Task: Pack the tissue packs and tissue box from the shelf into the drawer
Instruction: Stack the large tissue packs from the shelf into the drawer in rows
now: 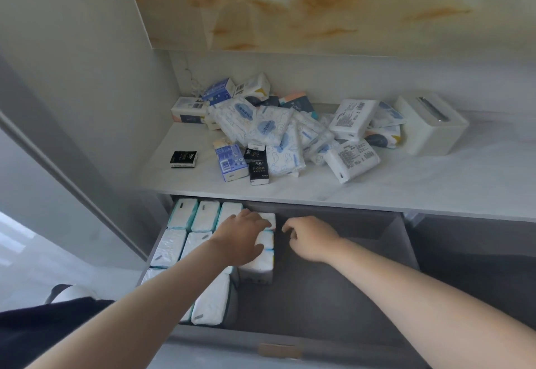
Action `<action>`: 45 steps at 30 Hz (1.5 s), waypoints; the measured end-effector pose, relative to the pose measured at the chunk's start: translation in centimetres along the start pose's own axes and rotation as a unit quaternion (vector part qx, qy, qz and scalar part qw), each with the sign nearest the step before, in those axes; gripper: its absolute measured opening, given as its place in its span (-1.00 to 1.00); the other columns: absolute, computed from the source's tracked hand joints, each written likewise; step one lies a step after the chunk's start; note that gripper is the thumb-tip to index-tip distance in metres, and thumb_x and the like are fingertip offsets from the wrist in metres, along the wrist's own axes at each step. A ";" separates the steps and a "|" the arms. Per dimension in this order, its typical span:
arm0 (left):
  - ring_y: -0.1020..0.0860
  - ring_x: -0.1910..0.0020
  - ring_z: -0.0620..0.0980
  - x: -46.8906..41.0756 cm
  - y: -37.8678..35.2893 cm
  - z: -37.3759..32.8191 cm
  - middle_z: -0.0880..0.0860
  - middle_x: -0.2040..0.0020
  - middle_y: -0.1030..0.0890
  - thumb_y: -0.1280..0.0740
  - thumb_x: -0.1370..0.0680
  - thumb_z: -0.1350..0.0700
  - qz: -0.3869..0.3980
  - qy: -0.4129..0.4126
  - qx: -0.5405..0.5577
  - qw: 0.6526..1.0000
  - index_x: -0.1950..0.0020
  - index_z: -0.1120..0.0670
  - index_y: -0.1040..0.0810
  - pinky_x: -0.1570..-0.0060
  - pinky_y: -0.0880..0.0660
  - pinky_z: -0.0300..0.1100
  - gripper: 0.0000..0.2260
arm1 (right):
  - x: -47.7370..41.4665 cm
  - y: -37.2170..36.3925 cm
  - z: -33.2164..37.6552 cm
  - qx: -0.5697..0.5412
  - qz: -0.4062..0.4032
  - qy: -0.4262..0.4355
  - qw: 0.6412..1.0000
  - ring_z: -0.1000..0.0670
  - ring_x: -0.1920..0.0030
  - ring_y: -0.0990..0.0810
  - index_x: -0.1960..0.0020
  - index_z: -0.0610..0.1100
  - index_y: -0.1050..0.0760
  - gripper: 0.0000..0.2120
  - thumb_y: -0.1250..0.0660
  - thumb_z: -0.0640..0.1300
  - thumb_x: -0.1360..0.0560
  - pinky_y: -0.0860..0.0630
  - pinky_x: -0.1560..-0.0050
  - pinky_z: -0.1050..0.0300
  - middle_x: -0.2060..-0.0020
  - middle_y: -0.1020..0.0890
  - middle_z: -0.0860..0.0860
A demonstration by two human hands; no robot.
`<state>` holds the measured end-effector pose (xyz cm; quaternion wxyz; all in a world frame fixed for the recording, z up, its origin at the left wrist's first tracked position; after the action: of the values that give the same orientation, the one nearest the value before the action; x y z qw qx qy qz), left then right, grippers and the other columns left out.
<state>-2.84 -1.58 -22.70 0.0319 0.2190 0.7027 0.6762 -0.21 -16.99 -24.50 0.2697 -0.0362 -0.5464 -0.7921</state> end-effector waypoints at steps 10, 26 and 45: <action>-0.43 -0.24 -0.04 -8.7 12.6 -5.6 -0.07 -0.22 -0.51 -0.27 -0.57 0.02 -0.119 0.001 0.106 0.987 -0.39 -0.09 -0.40 -0.13 -0.46 -0.10 -0.63 | 0.2 17.0 -4.5 -0.001 -0.210 0.019 0.977 -0.02 -0.13 -0.58 -0.24 0.05 -0.57 -0.70 -0.22 -0.13 -0.57 -0.49 -0.03 0.11 -0.14 -0.64 0.05; -0.17 -0.49 0.22 -29.0 15.3 -11.2 -0.02 -0.60 0.07 -0.24 -0.55 -0.27 -0.144 0.042 0.053 0.987 -0.57 -0.26 0.02 -0.34 -0.36 0.13 -0.33 | -9.2 22.8 -21.4 0.161 -0.190 -0.142 0.958 -0.25 -0.33 -0.35 -0.42 0.06 -0.31 -0.52 -0.29 0.08 -0.53 -0.37 -0.26 -0.09 -0.39 -0.30 -0.13; -0.54 -0.02 0.15 -29.6 17.4 -5.9 0.12 -0.16 -0.58 -0.16 -0.62 -0.11 -0.217 0.186 0.259 0.923 -0.42 -0.01 -0.35 0.05 -0.44 -0.09 -0.61 | -10.0 22.4 -22.2 0.127 -0.207 -0.105 0.964 -0.19 -0.26 -0.34 -0.29 0.00 -0.29 -0.47 -0.40 -0.13 -0.39 -0.39 -0.29 -0.03 -0.25 -0.39 -0.15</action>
<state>26.45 -17.65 -12.86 -0.0113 -0.0673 0.8770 0.4756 24.03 -38.52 -17.99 0.0437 0.0296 -0.6635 -0.7463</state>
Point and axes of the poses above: each hand's wrist, its own x-axis away from the middle knuckle, its own y-axis out of the back of the hand, z = x × y, the point moved 6 cm from there along -x, towards the middle knuckle
